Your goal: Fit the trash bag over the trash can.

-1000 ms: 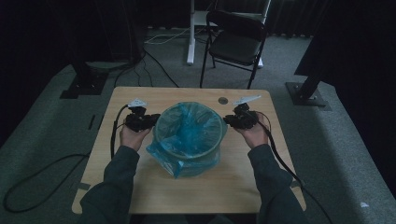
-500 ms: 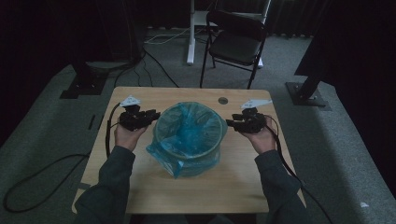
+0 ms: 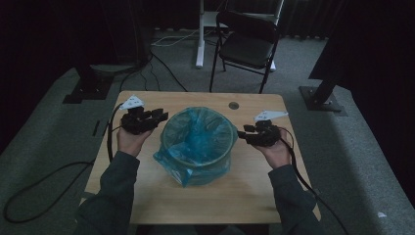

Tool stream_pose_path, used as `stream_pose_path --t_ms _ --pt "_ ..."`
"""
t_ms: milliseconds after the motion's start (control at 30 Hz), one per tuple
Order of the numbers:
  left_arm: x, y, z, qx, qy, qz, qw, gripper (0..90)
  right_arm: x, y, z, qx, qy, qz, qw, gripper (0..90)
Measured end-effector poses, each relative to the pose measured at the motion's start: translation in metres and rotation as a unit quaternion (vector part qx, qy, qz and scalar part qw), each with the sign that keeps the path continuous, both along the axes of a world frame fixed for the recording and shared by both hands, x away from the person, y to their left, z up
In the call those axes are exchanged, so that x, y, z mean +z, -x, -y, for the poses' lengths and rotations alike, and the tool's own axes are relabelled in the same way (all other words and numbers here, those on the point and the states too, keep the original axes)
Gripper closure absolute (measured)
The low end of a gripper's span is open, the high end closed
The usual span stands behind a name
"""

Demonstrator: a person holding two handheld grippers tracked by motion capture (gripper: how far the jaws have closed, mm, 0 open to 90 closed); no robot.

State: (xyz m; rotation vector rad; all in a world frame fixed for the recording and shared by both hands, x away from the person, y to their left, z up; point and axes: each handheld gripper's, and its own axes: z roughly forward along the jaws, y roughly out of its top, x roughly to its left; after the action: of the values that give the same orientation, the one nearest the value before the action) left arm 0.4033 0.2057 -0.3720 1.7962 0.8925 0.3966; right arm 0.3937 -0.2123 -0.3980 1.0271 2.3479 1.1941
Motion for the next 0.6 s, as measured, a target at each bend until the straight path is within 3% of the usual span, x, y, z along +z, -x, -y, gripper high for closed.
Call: stream_pose_path --t_ms 200,367,500,567,600 --pt "0.011 0.005 0.008 -0.019 0.008 0.014 0.9997 63.9 -0.005 0.011 -0.003 0.012 -0.002 -0.002 0.9999 57.3" --pt "0.019 0.009 0.016 -0.036 0.002 0.020 0.9991 63.8 -0.013 0.019 -0.005 0.019 -0.008 -0.007 0.9998 56.5" --pt "0.023 0.008 0.022 -0.056 -0.006 0.010 0.9983 63.1 -0.018 0.021 -0.006 0.021 -0.011 -0.009 0.9997 56.3" --pt "0.025 0.008 0.033 -0.082 -0.038 -0.001 0.9959 63.2 -0.022 0.022 -0.005 0.024 -0.016 -0.014 0.9995 57.3" --pt "0.025 0.008 0.033 -0.082 -0.038 -0.001 0.9959 63.2 -0.022 0.022 -0.005 0.024 -0.016 -0.014 0.9995 57.3"
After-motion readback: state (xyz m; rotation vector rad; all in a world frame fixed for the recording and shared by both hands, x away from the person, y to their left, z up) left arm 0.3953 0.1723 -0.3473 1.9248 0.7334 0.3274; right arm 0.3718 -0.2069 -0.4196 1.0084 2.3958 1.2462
